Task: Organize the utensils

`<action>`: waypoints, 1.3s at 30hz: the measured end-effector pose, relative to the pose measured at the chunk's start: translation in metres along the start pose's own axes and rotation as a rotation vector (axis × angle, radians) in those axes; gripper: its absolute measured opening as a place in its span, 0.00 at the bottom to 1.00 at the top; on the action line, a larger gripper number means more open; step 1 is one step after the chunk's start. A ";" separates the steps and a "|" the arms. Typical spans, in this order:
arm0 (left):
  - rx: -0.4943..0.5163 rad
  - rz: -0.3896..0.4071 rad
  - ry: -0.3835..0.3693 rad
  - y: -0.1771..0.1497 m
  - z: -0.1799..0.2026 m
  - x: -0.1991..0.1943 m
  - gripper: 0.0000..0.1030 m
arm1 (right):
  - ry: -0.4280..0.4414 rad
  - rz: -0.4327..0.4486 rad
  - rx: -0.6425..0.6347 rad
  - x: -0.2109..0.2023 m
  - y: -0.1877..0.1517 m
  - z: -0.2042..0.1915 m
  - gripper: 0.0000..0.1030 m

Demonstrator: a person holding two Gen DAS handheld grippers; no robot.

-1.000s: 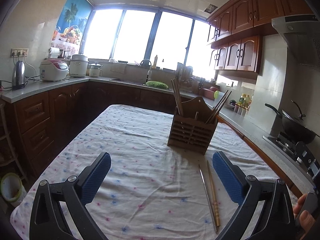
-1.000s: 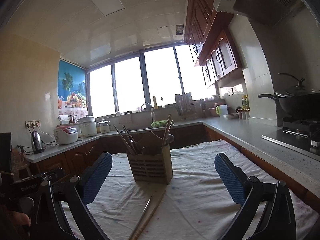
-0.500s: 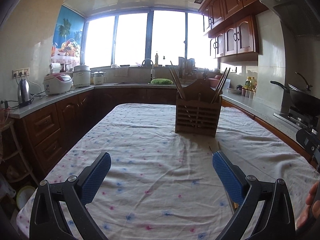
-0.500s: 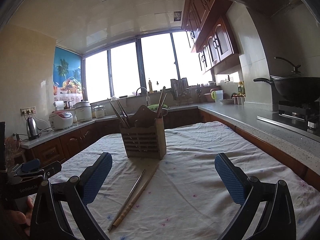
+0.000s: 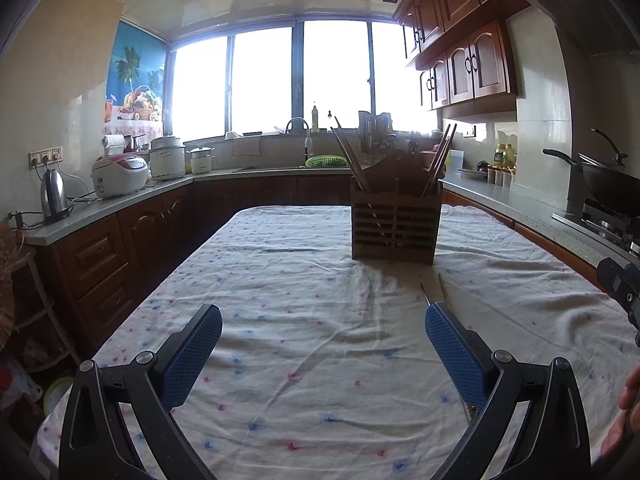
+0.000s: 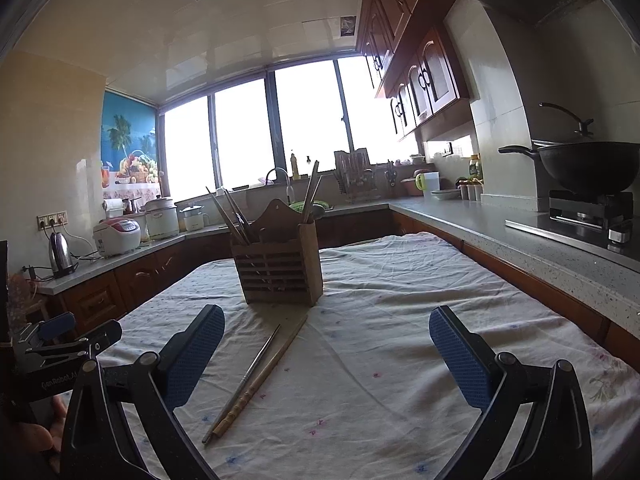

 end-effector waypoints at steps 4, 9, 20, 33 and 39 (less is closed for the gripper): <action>-0.013 -0.004 0.006 -0.001 -0.003 0.002 0.99 | -0.001 0.004 -0.009 -0.001 -0.002 -0.002 1.00; -0.018 0.000 0.007 -0.002 -0.006 0.003 0.99 | -0.002 0.008 -0.023 -0.001 -0.002 -0.004 1.00; -0.016 0.015 0.008 -0.004 -0.006 0.003 0.99 | 0.004 0.004 -0.033 0.000 -0.004 -0.006 1.00; -0.001 0.015 0.012 -0.006 -0.004 0.000 0.99 | 0.010 0.006 -0.033 0.000 -0.005 -0.007 1.00; 0.001 0.004 0.012 -0.007 -0.003 0.000 0.99 | 0.010 0.002 -0.033 0.000 -0.005 -0.008 1.00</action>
Point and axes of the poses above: each gripper's, at about its wrist camera, not at the fingertips, and x roughly the way its jaws point, z to its right, y to its top, the point moved 8 cm from there along x, roughly the way its jaws point, and after that the axes turned 5 degrees about z, right-handed, at the moved point
